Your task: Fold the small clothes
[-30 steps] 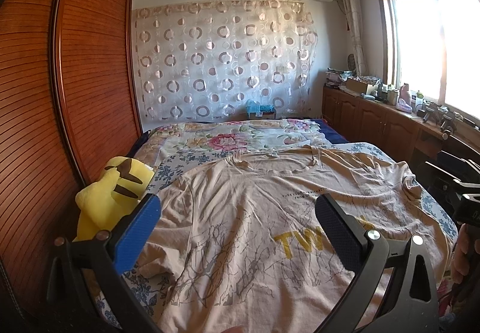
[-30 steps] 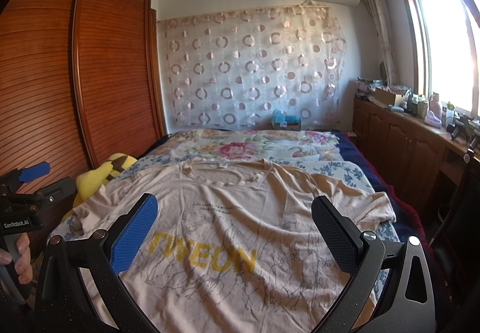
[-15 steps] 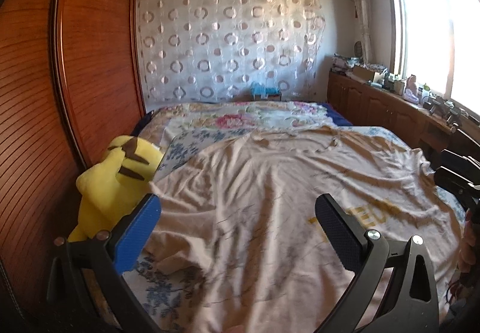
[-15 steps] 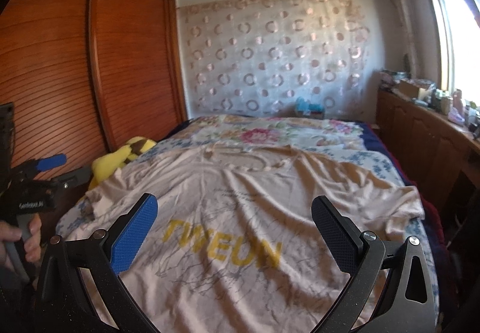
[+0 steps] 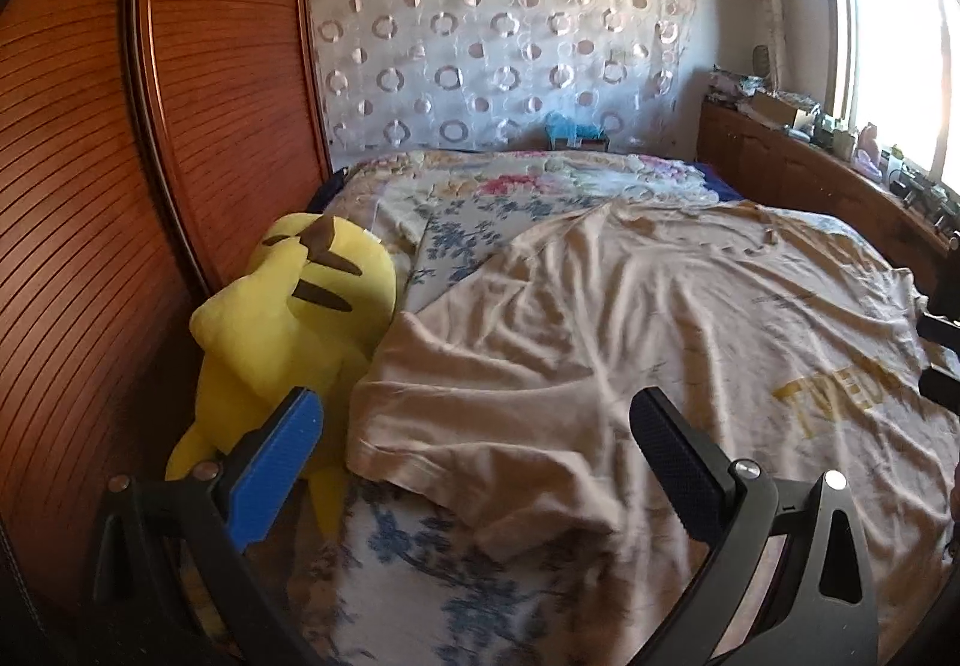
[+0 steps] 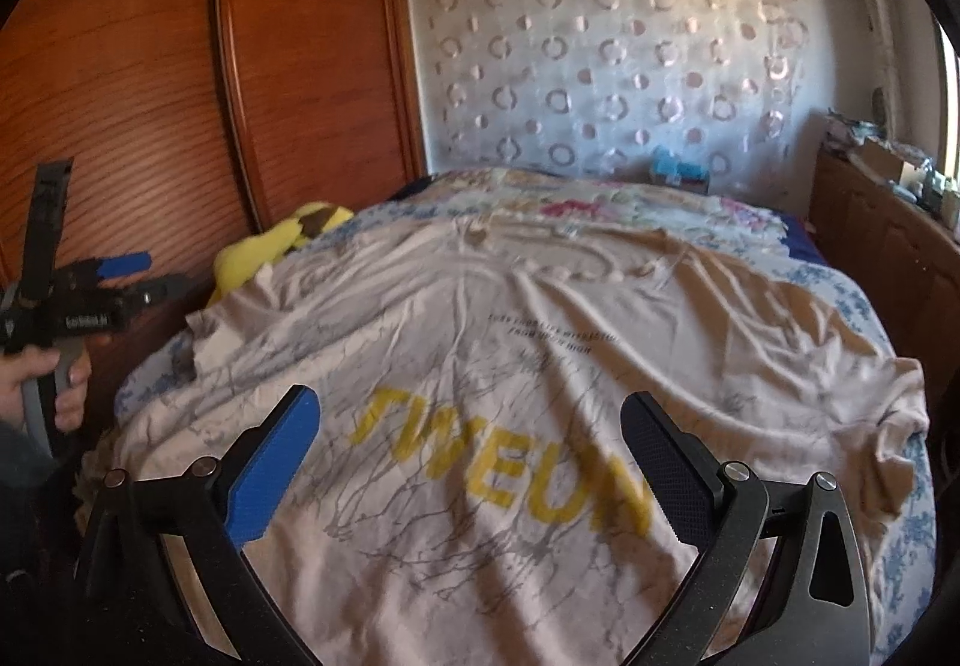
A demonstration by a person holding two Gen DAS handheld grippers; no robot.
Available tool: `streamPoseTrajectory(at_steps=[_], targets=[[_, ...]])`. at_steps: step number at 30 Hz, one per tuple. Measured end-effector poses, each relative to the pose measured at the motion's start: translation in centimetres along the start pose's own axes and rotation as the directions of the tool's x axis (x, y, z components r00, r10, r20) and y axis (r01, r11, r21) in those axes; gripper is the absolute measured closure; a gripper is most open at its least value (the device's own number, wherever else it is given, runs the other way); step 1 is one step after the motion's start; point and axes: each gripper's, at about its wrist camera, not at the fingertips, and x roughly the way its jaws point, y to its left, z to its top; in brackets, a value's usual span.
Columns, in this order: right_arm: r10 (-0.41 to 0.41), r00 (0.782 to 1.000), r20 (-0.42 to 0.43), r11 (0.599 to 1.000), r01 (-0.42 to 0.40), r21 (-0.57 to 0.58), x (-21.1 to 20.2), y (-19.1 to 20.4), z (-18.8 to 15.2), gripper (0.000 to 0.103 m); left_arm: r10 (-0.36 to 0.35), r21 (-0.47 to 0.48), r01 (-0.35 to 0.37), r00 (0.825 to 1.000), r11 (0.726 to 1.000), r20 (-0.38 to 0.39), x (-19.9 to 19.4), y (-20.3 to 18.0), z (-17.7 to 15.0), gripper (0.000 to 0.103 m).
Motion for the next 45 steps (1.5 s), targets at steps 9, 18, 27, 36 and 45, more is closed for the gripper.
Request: streamPoseTrajectory(at_steps=[9, 18, 27, 36, 45], targets=[[-0.018, 0.998, -0.059, 0.999, 0.016, -0.032, 2.1, 0.5, -0.9, 0.001, -0.073, -0.042, 0.068, 0.989, 0.997, -0.129, 4.7, 3.1, 0.2, 0.019], [-0.023, 0.996, -0.082, 1.0, 0.021, -0.024, 3.0, 0.3, -1.4, 0.001, -0.088, -0.069, 0.073, 0.967, 0.995, -0.238, 7.8, 4.0, -1.6, 0.056], [-0.017, 0.997, -0.074, 1.0, 0.018, 0.013, 2.9, -0.2, -1.6, 0.001, -0.061, 0.068, 0.076, 0.977, 0.995, -0.202, 6.0, 3.0, -1.1, 0.103], [-0.017, 0.997, -0.073, 1.0, 0.018, 0.019, 2.8, -0.5, -1.5, 0.001, -0.029, 0.121, 0.048, 0.987, 0.992, -0.161, 5.1, 2.5, 1.1, 0.092], [-0.021, 0.997, -0.068, 1.0, 0.022, 0.016, 2.6, -0.6, -1.5, 0.001, -0.08, 0.015, 0.088, 0.956, 0.996, -0.282, 6.1, 5.0, -1.2, 0.058]])
